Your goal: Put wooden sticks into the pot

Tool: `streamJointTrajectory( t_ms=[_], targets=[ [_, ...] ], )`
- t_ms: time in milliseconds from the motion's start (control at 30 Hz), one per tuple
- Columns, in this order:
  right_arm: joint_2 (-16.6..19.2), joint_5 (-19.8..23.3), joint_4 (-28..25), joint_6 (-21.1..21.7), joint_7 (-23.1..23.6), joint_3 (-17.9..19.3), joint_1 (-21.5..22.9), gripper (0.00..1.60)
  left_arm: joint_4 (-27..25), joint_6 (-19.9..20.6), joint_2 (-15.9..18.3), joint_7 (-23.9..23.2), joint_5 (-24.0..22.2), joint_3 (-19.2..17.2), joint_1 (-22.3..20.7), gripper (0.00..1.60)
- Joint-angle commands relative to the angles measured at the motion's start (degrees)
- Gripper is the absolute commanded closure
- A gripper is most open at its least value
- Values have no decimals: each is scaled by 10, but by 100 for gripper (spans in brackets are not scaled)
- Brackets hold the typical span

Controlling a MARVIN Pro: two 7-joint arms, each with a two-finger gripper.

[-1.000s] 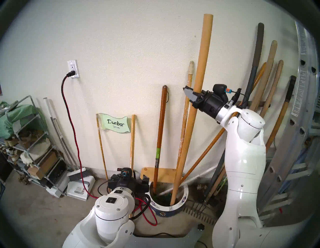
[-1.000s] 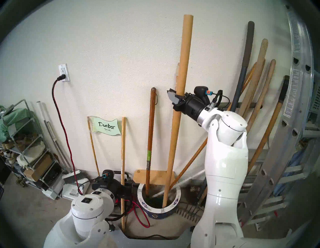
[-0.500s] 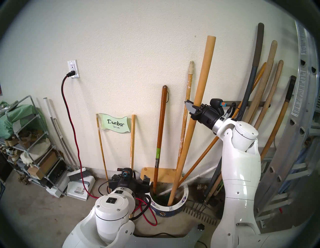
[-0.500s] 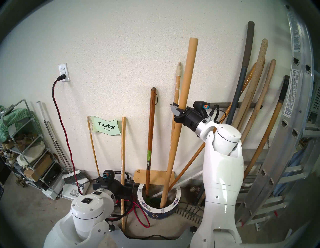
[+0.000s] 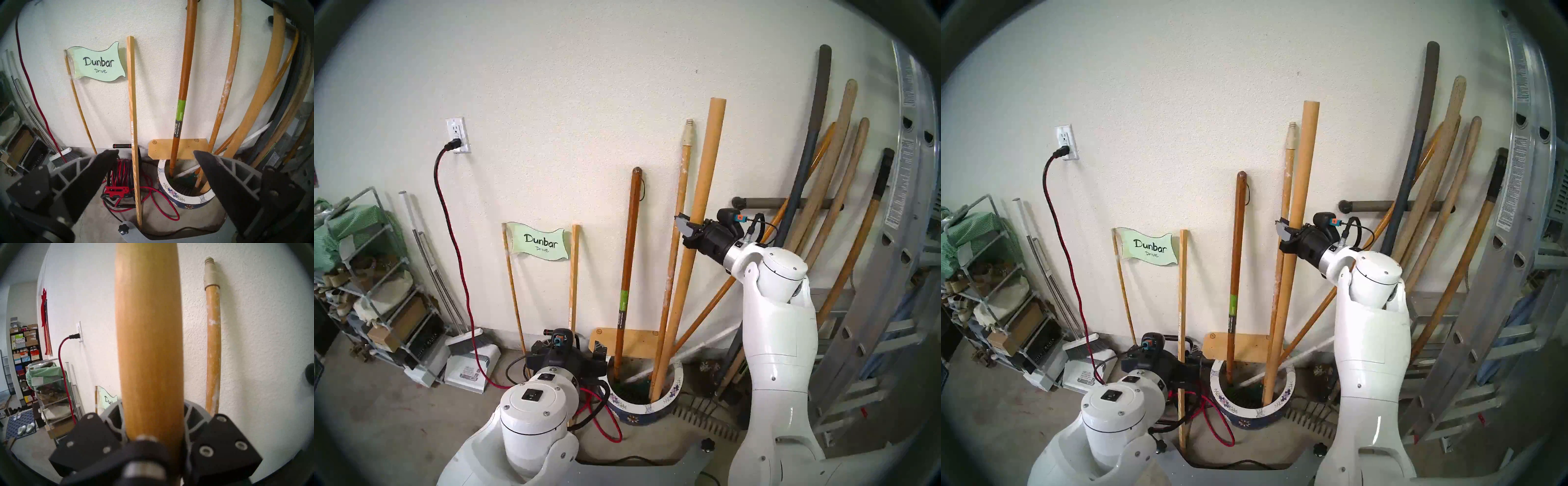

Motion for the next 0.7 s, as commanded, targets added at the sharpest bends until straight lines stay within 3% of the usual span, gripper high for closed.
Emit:
streamJointTrajectory(
  t_ms=[0,400,667],
  targets=[
    [-2,-5,11,-9,-11,-2,19,160,3,-7,-3,6,6,6,1,0],
    [1,-27,64,-24,-34,8,28,160,7,-12,8,8,21,15,-2,0],
    [6,-48,124,-39,-63,14,52,160,14,-47,5,11,27,17,5,0]
  ],
)
